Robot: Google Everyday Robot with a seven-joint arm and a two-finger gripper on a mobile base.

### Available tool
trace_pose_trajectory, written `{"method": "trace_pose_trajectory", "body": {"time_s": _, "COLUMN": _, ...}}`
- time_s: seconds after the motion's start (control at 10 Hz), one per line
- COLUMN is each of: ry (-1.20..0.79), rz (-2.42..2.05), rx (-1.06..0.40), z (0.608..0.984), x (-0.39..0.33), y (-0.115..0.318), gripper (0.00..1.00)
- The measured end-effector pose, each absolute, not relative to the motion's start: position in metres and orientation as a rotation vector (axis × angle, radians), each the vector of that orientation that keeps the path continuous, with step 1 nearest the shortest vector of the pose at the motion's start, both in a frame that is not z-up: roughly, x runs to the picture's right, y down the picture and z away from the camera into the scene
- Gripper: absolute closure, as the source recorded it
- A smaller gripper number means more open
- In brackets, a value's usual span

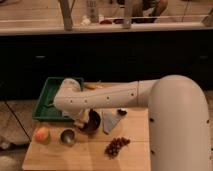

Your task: Wipe purple bowl with eraser

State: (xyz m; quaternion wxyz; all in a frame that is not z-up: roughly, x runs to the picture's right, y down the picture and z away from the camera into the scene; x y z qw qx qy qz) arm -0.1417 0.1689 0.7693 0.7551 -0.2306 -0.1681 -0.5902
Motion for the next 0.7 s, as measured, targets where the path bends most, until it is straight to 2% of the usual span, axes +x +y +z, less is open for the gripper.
{"method": "trace_pose_trajectory", "body": {"time_s": 0.3, "ry": -0.4, "rz": -1.313, "rx": -0.507, "z": 0.758, "x": -0.14, "y": 0.185, "gripper": 0.96}}
{"method": "trace_pose_trajectory", "body": {"time_s": 0.7, "ry": -0.372, "rz": -1.24, "rx": -0.55, "z": 0.758, "x": -0.085, "y": 0.19, "gripper": 0.96}}
